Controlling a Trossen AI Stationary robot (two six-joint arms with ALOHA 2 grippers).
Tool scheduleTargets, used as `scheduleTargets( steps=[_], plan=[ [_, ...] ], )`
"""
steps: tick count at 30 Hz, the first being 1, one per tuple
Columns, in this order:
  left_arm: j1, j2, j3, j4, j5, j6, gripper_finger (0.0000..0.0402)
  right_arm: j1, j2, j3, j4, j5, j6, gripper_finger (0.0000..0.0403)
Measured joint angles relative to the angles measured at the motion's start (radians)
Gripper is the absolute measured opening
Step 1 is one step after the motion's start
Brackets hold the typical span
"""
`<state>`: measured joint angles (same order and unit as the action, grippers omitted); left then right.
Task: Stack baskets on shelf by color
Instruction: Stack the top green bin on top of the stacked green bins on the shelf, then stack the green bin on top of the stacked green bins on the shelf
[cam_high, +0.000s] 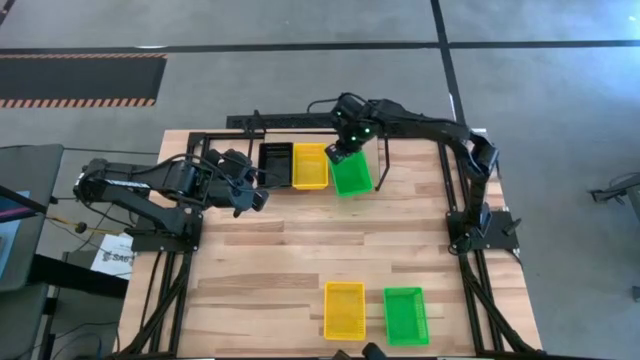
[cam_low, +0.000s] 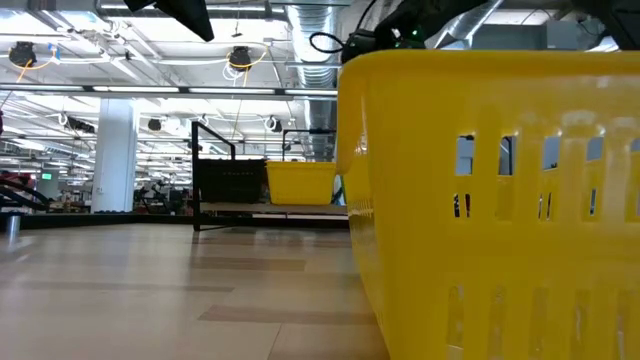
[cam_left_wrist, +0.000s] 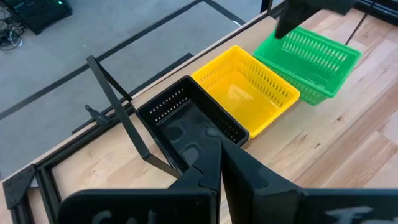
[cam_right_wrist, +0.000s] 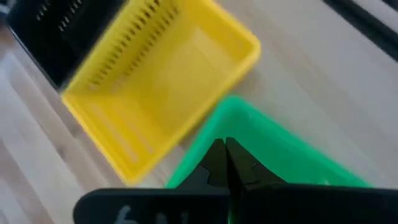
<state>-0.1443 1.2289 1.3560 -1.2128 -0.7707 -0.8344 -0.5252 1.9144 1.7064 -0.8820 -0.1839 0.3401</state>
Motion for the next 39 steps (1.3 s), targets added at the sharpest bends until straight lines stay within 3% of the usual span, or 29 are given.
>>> scheduleTargets(
  steps=[9,27,39],
  plan=[
    [0.0,0.0,0.0,0.0,0.001,-0.02,0.0,0.008,0.054,0.002,-0.014,0.001,-0.058,0.0],
    [0.0,0.0,0.0,0.0,0.0,-0.042,0.0,-0.088,0.071,0.0,0.001,0.051,-0.114,0.0001],
    [0.0,0.0,0.0,0.0,0.0,-0.044,0.0,-0.062,0.06,0.0,-0.005,0.05,-0.133,0.0001]
  ],
)
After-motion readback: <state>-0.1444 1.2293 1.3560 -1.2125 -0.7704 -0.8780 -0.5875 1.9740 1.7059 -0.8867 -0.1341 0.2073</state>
